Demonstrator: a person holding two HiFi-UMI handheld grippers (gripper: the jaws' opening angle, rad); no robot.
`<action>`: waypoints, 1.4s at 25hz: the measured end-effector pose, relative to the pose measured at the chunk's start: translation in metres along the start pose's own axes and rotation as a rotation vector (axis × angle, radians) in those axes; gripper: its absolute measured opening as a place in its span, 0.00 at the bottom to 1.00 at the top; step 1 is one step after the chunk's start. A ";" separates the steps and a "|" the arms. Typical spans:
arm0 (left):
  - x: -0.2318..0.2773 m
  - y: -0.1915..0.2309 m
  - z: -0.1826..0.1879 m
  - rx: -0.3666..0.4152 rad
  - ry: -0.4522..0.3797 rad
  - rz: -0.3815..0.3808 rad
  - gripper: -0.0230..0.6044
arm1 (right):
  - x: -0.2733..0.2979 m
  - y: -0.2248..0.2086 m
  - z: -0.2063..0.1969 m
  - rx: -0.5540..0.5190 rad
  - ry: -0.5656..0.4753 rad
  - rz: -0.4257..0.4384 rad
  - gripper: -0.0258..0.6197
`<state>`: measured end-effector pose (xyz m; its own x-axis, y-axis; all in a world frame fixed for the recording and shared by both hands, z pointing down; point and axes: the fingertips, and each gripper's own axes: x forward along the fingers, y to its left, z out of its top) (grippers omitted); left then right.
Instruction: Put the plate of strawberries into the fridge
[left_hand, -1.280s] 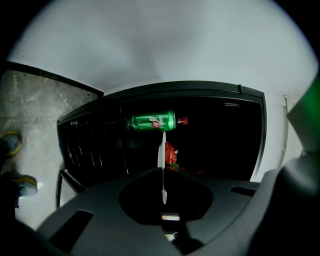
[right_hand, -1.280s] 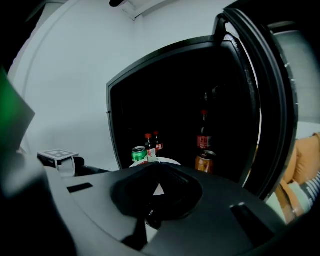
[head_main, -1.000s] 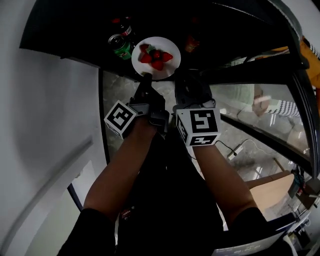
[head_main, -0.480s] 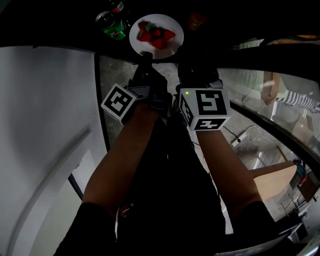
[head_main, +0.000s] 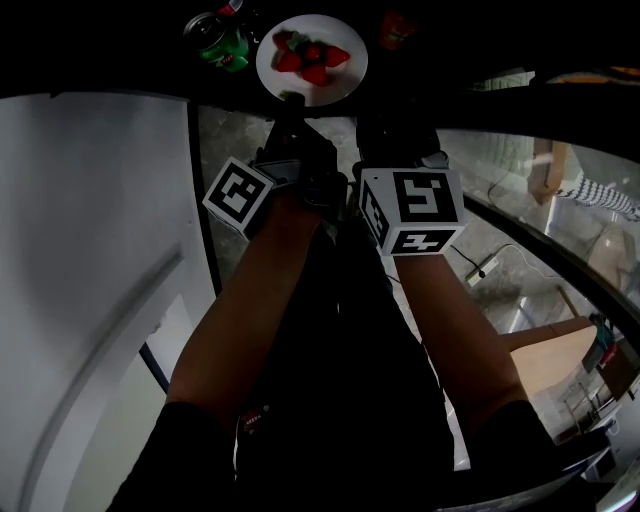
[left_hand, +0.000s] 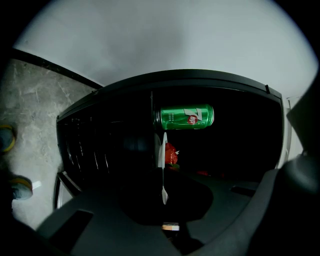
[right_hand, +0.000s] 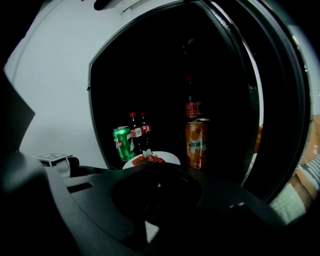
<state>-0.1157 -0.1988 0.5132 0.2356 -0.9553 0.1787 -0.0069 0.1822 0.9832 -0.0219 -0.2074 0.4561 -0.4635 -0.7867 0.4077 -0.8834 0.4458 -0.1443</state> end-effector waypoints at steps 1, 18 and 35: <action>0.001 0.001 0.001 -0.002 -0.004 0.000 0.05 | 0.000 0.000 -0.001 0.001 0.001 0.001 0.05; 0.004 0.006 0.000 0.027 0.011 -0.021 0.06 | -0.001 -0.001 -0.013 0.016 0.004 0.004 0.05; -0.016 0.002 -0.010 0.566 0.160 0.014 0.11 | -0.004 0.002 -0.019 0.029 0.005 0.006 0.05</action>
<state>-0.1102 -0.1809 0.5119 0.3750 -0.8987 0.2276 -0.5182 0.0003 0.8553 -0.0201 -0.1953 0.4708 -0.4685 -0.7820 0.4111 -0.8823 0.4377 -0.1730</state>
